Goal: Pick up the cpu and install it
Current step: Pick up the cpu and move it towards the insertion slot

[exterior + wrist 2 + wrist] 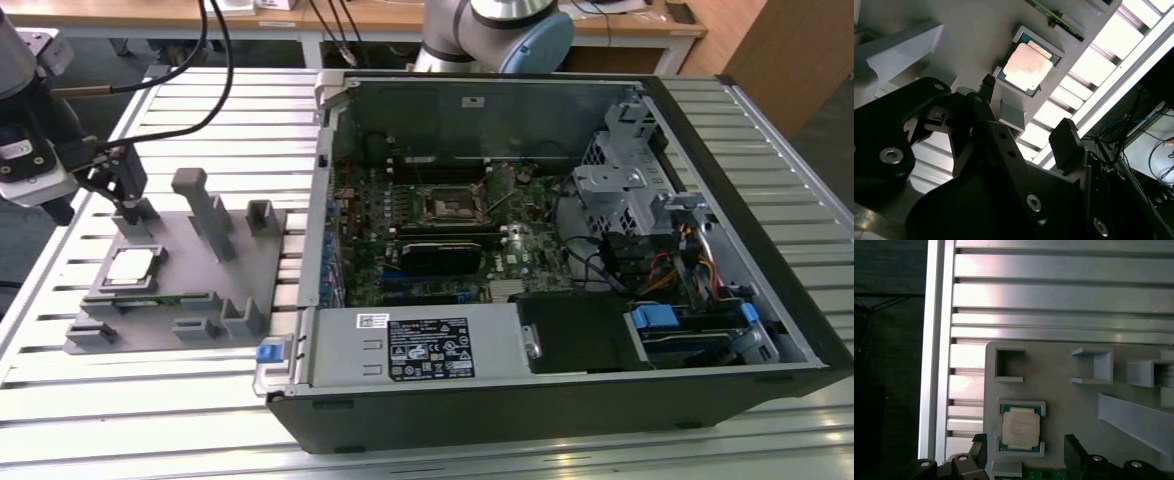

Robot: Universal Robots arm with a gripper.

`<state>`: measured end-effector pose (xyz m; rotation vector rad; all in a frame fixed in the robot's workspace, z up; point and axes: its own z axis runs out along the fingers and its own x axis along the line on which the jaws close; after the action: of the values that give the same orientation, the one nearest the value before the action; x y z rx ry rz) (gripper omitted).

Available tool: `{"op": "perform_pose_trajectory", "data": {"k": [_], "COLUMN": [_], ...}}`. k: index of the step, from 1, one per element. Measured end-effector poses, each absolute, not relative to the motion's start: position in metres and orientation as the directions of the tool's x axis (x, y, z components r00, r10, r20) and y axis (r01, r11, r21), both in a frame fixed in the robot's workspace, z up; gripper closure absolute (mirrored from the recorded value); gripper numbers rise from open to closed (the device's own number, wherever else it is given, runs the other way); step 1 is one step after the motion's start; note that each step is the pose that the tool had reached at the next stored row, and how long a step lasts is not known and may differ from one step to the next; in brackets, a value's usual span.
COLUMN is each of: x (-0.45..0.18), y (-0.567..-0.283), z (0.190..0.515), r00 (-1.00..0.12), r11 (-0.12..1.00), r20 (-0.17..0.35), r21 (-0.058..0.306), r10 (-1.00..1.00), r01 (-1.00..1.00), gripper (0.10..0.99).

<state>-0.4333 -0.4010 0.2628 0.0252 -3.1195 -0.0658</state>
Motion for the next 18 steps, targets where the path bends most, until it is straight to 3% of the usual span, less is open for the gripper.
{"op": "perform_pose_trajectory", "data": {"k": [2,3,6,7,11,12,15,17,18], "x": [-0.4333,-0.4333,-0.4333,-0.4333,-0.4333,-0.4333,-0.4333,-0.4333,-0.4333], "y": [-0.401,-0.401,-0.401,-0.401,-0.401,-0.401,-0.401,-0.401,-0.401], "z": [0.2623,0.2621,0.2618,0.2617,0.2613,0.2612,0.2609,0.2606,0.2605], "r00": [-1.0,-1.0,-1.0,-1.0,-1.0,-1.0,-1.0,-1.0,-1.0], "r11": [0.999,0.999,0.999,0.999,0.999,0.999,0.999,0.999,0.999], "r20": [0.021,0.021,0.021,0.021,0.021,0.021,0.021,0.021,0.021], "r21": [0.042,0.042,0.042,0.042,0.042,0.042,0.042,0.042,0.042], "r10": [-0.017,-0.017,-0.017,-0.017,-0.017,-0.017,-0.017,-0.017,-0.017], "r01": [-0.016,-0.016,-0.016,-0.016,-0.016,-0.016,-0.016,-0.016,-0.016], "gripper": [0.361,0.431,0.447,0.514,0.529,0.6,0.616,0.733,0.733]}}
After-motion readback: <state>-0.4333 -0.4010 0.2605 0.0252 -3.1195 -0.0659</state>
